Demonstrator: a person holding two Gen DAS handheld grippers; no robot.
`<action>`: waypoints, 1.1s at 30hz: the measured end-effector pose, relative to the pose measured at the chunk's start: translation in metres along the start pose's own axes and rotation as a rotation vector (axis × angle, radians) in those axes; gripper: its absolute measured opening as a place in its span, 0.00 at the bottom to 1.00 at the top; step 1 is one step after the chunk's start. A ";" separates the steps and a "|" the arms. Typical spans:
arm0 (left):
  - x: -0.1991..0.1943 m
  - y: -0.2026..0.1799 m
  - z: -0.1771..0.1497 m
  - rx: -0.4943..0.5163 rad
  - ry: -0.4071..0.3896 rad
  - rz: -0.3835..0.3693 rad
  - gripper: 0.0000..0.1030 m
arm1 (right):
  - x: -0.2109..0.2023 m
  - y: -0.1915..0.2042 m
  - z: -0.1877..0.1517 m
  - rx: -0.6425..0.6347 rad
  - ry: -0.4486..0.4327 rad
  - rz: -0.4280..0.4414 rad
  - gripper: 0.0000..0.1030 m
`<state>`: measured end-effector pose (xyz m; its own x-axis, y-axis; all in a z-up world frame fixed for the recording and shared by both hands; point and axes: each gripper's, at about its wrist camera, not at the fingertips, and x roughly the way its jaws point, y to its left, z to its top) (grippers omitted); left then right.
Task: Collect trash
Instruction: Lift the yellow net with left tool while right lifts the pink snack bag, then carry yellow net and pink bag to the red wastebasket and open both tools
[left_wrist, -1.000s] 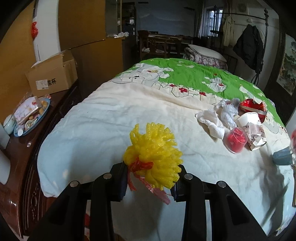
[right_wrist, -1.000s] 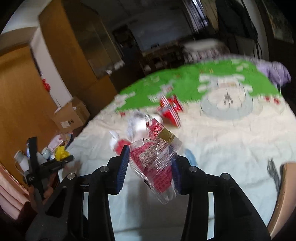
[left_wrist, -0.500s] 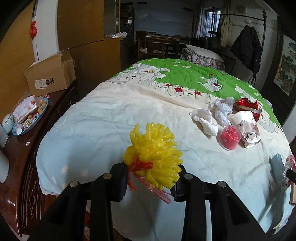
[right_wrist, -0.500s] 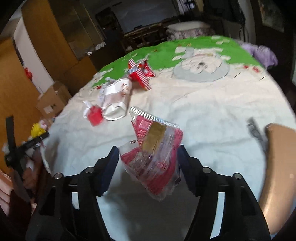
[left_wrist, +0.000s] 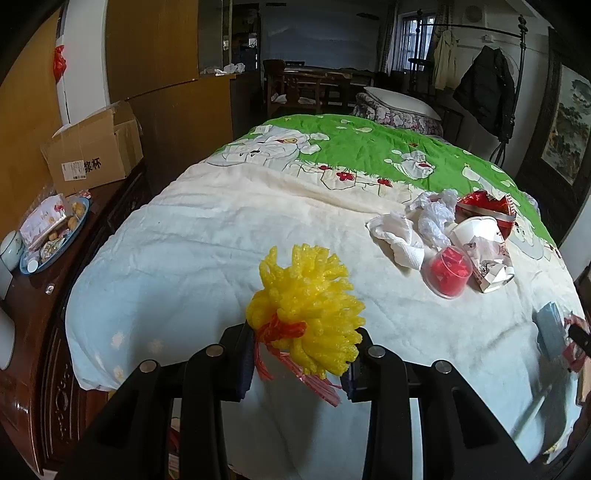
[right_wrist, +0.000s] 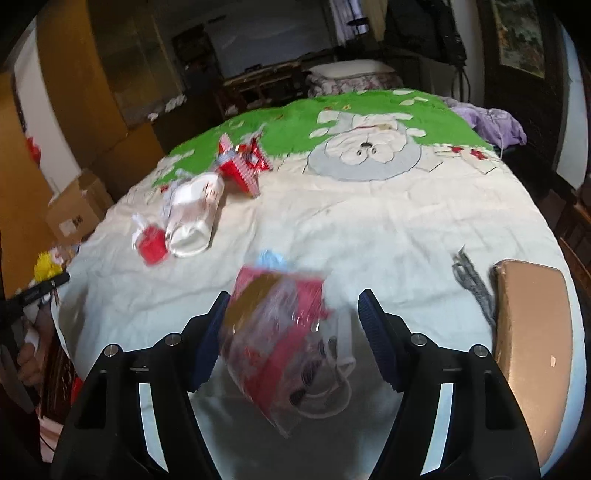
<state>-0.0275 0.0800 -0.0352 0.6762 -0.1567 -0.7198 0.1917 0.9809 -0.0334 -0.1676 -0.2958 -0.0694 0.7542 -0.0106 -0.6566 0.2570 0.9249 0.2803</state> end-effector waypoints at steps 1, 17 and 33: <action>0.000 -0.001 0.000 0.001 0.001 0.000 0.35 | 0.000 0.000 0.001 -0.001 -0.004 0.007 0.68; -0.025 0.011 0.001 -0.016 -0.050 0.002 0.36 | -0.066 0.029 0.045 0.013 -0.219 0.248 0.37; -0.054 0.188 -0.095 -0.271 0.129 0.212 0.39 | -0.011 0.225 0.024 -0.245 0.005 0.567 0.37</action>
<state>-0.0954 0.2843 -0.0691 0.5821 0.0525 -0.8114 -0.1501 0.9877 -0.0438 -0.1033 -0.0969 0.0180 0.7298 0.5096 -0.4557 -0.3302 0.8465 0.4177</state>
